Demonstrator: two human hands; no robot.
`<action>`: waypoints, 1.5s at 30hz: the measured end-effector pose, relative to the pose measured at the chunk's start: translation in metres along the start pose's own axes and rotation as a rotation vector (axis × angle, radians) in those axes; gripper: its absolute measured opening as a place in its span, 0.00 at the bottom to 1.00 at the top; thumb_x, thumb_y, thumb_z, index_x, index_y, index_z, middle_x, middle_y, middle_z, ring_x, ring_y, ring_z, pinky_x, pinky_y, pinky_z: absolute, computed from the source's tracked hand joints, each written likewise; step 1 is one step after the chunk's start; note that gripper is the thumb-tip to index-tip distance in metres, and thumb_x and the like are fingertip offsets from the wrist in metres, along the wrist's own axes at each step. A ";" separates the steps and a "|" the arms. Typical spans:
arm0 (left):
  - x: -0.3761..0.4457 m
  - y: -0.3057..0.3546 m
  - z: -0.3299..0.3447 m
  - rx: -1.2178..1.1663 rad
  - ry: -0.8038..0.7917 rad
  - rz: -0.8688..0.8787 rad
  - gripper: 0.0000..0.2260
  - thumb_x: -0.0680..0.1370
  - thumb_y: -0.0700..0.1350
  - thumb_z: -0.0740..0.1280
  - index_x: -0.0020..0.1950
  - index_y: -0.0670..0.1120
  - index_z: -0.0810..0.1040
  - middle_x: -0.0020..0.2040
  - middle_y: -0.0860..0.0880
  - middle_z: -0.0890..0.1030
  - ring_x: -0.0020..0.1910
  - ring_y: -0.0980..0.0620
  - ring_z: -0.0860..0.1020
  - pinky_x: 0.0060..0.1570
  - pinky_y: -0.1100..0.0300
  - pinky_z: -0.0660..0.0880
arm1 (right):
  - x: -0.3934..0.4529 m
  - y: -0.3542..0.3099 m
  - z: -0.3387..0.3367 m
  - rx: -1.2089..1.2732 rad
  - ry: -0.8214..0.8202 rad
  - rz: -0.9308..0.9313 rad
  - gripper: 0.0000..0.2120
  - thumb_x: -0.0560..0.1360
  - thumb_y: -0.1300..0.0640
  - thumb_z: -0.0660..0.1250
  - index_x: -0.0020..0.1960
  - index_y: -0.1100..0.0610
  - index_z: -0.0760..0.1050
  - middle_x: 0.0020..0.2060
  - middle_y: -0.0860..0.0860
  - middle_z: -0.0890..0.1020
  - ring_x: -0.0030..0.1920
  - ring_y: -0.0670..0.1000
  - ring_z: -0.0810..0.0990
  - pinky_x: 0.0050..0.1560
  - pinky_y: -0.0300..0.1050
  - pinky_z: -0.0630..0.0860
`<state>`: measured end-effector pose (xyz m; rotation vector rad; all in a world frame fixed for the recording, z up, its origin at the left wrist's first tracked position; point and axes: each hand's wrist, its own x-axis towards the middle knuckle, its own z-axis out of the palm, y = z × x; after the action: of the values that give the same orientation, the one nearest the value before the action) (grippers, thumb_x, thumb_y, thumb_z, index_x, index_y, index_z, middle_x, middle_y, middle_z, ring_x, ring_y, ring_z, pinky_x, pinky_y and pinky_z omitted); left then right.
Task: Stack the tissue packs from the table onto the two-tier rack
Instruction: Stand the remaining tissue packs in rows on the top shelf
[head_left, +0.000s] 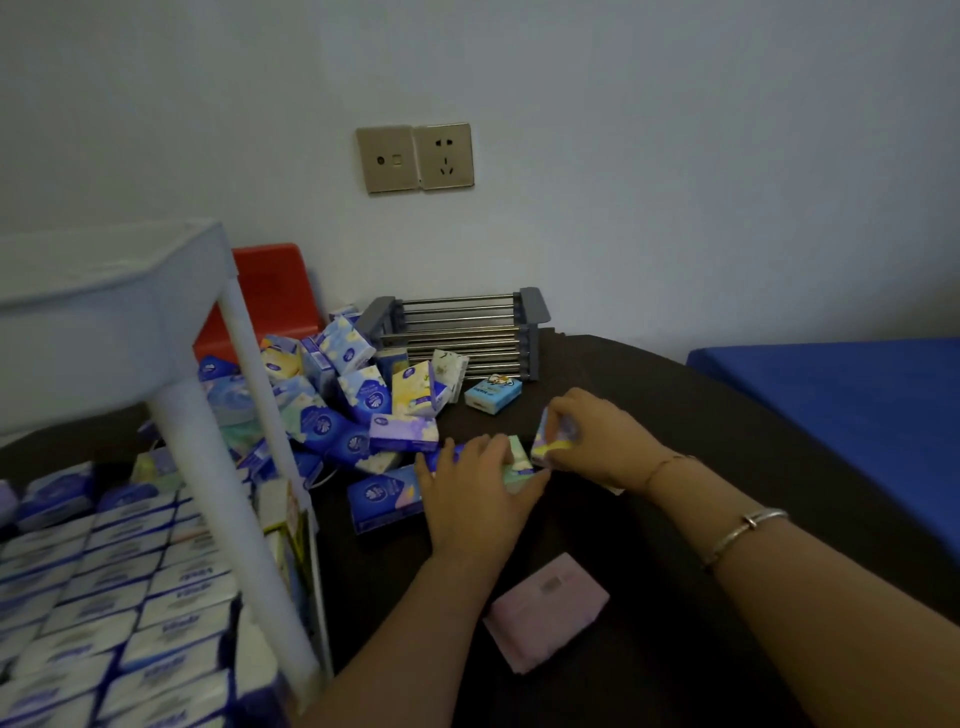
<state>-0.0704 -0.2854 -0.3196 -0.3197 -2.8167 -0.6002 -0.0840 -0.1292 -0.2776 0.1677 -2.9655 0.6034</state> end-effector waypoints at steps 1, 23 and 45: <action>0.000 0.001 -0.003 -0.033 0.004 -0.017 0.19 0.71 0.69 0.62 0.50 0.56 0.71 0.60 0.55 0.76 0.68 0.48 0.67 0.71 0.38 0.53 | -0.007 0.001 -0.001 0.016 -0.001 -0.015 0.15 0.70 0.49 0.72 0.52 0.50 0.72 0.56 0.49 0.71 0.56 0.51 0.73 0.60 0.52 0.73; -0.029 0.018 -0.041 -0.075 -0.310 -0.267 0.31 0.65 0.61 0.73 0.64 0.57 0.65 0.69 0.48 0.59 0.70 0.38 0.54 0.64 0.38 0.64 | -0.100 -0.017 -0.021 0.230 0.130 0.126 0.37 0.67 0.56 0.75 0.70 0.52 0.59 0.64 0.52 0.57 0.63 0.51 0.67 0.66 0.44 0.70; -0.138 0.068 -0.249 -1.138 -0.140 0.116 0.17 0.75 0.54 0.69 0.60 0.52 0.68 0.54 0.51 0.75 0.48 0.56 0.76 0.32 0.67 0.74 | -0.232 -0.182 -0.159 0.590 0.327 -0.115 0.35 0.68 0.67 0.73 0.69 0.54 0.60 0.58 0.49 0.75 0.43 0.42 0.78 0.38 0.30 0.75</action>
<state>0.1256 -0.3523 -0.1120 -0.7069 -2.2146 -2.1417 0.1829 -0.2128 -0.0934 0.2549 -2.3733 1.3265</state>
